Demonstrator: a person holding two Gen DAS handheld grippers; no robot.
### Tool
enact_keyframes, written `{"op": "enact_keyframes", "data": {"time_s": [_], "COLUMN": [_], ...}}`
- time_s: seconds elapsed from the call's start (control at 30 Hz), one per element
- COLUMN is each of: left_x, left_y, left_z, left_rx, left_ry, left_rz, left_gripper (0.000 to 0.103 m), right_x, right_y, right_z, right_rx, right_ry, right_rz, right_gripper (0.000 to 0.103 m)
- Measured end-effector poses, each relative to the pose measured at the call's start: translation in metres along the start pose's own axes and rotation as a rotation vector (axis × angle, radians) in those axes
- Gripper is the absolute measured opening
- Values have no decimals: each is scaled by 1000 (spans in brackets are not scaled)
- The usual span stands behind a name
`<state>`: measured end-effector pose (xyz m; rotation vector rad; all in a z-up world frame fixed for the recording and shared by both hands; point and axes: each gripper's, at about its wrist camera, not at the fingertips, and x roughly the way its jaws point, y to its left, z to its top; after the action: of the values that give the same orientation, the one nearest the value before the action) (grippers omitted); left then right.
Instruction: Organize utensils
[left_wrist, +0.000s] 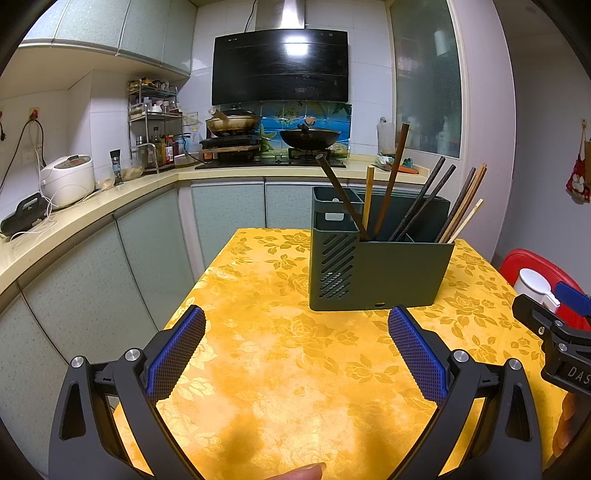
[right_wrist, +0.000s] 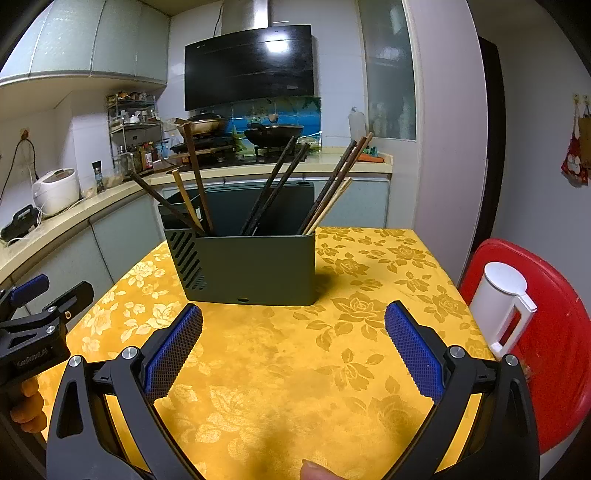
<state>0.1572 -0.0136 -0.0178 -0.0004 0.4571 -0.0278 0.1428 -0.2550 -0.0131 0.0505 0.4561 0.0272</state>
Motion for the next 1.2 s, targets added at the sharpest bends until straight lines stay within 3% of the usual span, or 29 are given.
{"op": "enact_keyframes", "data": {"time_s": [1.2], "left_x": [3], "left_y": [-4], "left_z": [-7], "left_rx": [12], "left_ry": [17], "left_rz": [-2], "left_gripper": [96], "right_x": [-5], "right_y": [3], "right_z": [1], "right_rx": [-49], "right_ry": [-45], "right_rz": [-34], "right_gripper": [96]}}
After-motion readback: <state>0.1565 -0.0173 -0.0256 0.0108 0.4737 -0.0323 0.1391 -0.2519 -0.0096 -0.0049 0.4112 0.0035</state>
